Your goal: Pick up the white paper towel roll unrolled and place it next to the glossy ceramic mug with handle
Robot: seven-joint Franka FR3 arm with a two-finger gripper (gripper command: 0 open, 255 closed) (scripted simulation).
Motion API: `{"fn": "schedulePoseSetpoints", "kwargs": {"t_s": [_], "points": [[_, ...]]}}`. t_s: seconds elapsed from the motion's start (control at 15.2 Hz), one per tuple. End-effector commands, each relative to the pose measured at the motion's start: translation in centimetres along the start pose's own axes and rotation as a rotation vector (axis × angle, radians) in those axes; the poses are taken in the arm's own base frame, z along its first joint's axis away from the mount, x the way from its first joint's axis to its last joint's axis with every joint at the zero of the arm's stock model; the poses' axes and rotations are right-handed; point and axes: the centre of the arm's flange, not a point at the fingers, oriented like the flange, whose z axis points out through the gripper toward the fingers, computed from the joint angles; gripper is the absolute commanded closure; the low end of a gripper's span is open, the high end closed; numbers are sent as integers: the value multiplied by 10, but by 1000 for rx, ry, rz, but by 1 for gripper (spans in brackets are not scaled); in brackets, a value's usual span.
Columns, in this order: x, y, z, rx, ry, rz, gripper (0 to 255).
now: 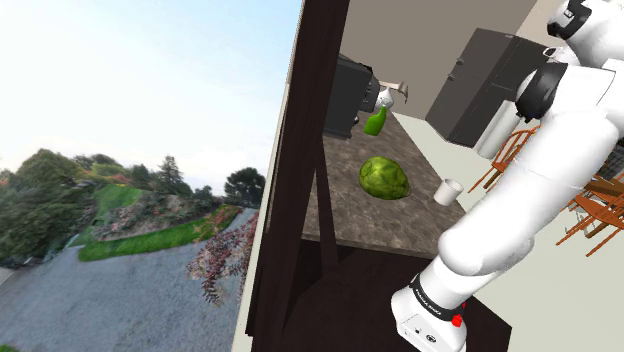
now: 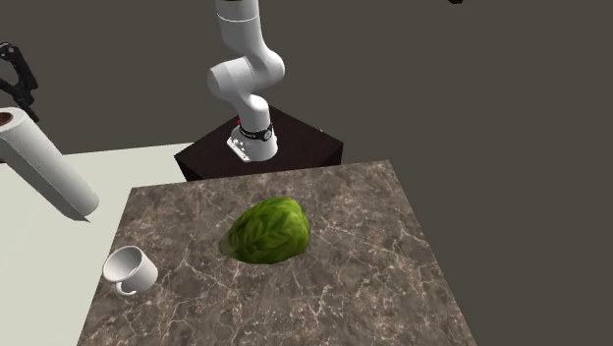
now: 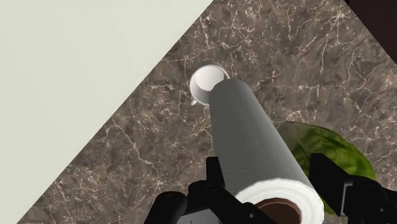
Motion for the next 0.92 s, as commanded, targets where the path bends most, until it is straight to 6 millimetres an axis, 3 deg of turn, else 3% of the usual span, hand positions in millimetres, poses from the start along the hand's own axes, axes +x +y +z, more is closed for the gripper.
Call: {"fn": "schedulePoseSetpoints", "kwargs": {"t_s": [0.0, 0.33, 0.86], "points": [[-17, 20, 0, -2, 2, -9, 255], [-61, 61, -2, -2, 2, -9, 255], [-65, 59, 40, -2, 2, -9, 255]]}}
